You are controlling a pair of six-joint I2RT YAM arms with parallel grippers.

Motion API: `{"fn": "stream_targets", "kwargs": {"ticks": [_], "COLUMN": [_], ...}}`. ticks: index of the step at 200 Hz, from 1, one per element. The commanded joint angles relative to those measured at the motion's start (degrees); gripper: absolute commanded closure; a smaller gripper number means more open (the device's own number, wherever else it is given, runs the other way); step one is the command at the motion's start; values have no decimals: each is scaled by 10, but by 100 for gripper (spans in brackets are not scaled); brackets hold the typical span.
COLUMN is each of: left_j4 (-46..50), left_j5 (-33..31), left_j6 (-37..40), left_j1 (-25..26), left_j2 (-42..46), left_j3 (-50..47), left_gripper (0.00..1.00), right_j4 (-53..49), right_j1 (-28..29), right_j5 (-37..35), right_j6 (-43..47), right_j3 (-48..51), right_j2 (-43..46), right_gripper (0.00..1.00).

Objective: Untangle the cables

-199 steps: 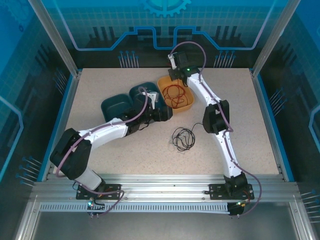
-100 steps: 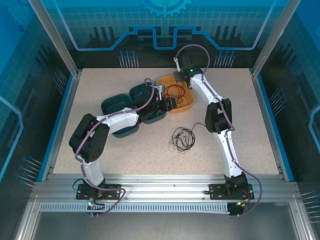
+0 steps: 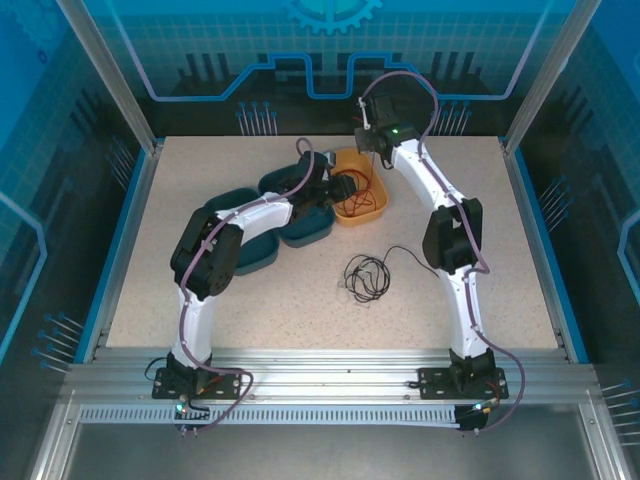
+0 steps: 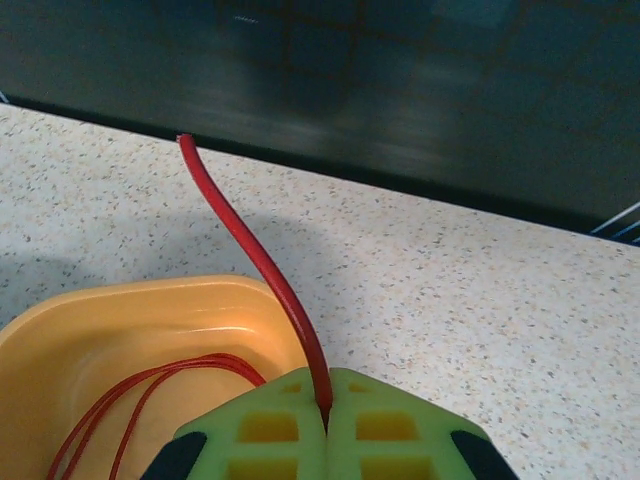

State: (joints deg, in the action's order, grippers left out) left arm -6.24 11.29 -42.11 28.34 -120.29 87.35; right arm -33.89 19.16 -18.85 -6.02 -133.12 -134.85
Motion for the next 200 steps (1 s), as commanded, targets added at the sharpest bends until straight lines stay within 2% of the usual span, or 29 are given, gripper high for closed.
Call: {"fn": "stream_targets", "kwargs": {"ticks": [1, 24, 51, 79, 118, 149, 192, 200], "left_j4": [13, 11, 14, -20, -6, 15, 47, 50], "left_j5": [29, 42, 38, 46, 17, -6, -25, -27], "left_j6": [2, 9, 4, -9, 36, 71, 107, 109], "left_j1": [-2, -1, -5, -14, -18, -20, -19, -19], "left_j2": [4, 20, 26, 55, 139, 206, 282, 293], "left_j3": [19, 9, -14, -54, -91, -118, -160, -171], "left_gripper": [74, 71, 71, 65, 48, 29, 2, 1], "right_j4": [-24, -35, -34, -22, -13, -11, -25, -28], "right_j1": [-2, -4, -2, 16, 37, 43, 47, 47], "right_j5": [-46, -58, -27, -7, 11, 37, 58, 59], "right_j6": [-14, -32, -43, -26, -8, -6, 3, 4], "right_j3": [5, 4, 12, 45, 69, 55, 4, -4], "right_j2": [27, 26, 32, 44, 40, 19, -56, -66], "right_gripper": [100, 100, 100, 100, 100, 97, 95, 93]}}
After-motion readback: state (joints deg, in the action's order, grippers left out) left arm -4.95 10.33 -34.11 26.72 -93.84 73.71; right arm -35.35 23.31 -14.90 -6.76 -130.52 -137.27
